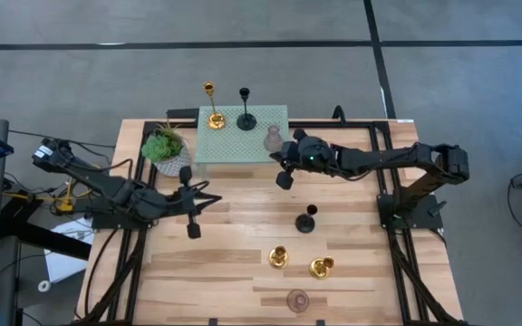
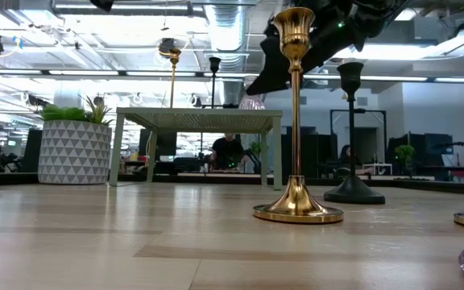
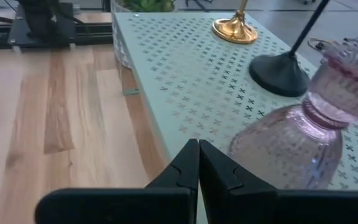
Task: Pick & Place candle stick holders
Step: Put the middle pink glass candle holder on the shelf
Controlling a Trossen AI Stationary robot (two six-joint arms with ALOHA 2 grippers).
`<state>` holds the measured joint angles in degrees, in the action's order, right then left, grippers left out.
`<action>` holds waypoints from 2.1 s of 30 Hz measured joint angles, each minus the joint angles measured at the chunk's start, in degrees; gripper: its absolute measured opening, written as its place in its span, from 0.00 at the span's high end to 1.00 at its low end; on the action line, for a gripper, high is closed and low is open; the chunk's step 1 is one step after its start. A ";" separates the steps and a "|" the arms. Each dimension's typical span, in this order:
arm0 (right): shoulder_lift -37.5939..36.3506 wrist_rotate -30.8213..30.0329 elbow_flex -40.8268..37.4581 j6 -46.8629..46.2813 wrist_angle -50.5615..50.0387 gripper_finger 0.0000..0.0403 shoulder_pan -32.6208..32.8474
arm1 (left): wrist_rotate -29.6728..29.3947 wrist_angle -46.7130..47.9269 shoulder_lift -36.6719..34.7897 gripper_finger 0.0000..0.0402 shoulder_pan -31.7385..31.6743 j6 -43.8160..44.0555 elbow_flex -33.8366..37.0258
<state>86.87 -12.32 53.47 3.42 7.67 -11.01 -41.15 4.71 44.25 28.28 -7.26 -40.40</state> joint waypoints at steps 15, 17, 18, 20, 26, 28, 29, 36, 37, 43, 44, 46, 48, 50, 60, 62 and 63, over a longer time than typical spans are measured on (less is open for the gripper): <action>0.55 0.24 -0.07 -0.02 2.13 1.00 -4.71 | 0.00 -0.04 0.02 0.99 1.83 0.19 0.00; 0.55 0.28 -0.07 -0.25 2.35 1.00 -5.13 | 0.00 -0.06 0.02 0.99 1.83 0.21 0.00; 0.55 0.28 -0.07 -0.24 2.50 1.00 -5.39 | 0.00 -0.06 0.02 0.98 1.83 0.19 0.00; 0.55 0.35 -0.07 -0.21 3.00 1.00 -5.73 | 0.00 -0.08 0.02 0.98 1.83 0.20 -0.02; 0.55 2.00 -0.07 0.04 5.46 1.00 -7.57 | 0.00 -0.24 0.04 0.99 1.83 0.21 -0.02; 0.55 2.71 -0.07 0.05 5.82 1.00 -8.26 | 0.00 -0.26 0.04 0.98 1.83 0.21 -0.02; 0.55 3.04 -0.07 0.04 5.86 1.00 -8.67 | 0.00 -0.26 0.04 0.98 1.83 0.21 -0.02; 0.55 3.31 -0.07 0.02 6.44 1.00 -10.65 | 0.00 -0.47 0.06 0.99 1.83 0.23 -0.04; 0.55 3.45 -0.07 0.02 6.63 1.00 -10.81 | 0.00 -0.48 0.07 0.99 1.83 0.23 -0.04; 0.55 3.95 -0.07 -0.06 8.00 1.00 -11.38 | 0.00 -0.48 0.07 0.99 1.83 0.23 -0.04; 0.55 4.67 -0.07 -0.48 7.89 1.00 -11.40 | 0.00 -0.48 0.07 0.99 1.83 0.23 -0.04; 0.55 6.62 -0.07 -1.61 7.57 1.00 -11.37 | 0.00 -0.48 0.07 0.99 1.83 0.23 -0.04; 0.55 8.55 -0.07 -1.98 7.28 1.00 -10.80 | 0.00 -0.48 0.07 0.98 1.83 0.23 -0.04; 0.71 9.46 -0.07 -1.99 7.09 1.00 -9.90 | 0.00 -0.48 0.07 0.98 1.83 0.22 -0.04; 10.53 7.53 5.32 -1.74 6.55 1.00 -8.58 | 0.04 -0.49 0.19 0.98 1.83 0.62 -0.04; 12.28 7.63 7.77 -1.52 5.45 1.00 -8.70 | 0.02 -0.48 0.20 0.99 2.02 0.65 -0.04; 12.87 7.90 8.86 -1.36 4.31 1.00 -8.86 | 0.03 -0.46 0.20 0.99 2.07 0.64 -0.04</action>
<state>99.74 -4.42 62.33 2.06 11.98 -19.87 -41.11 4.25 44.45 30.35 -6.61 -40.45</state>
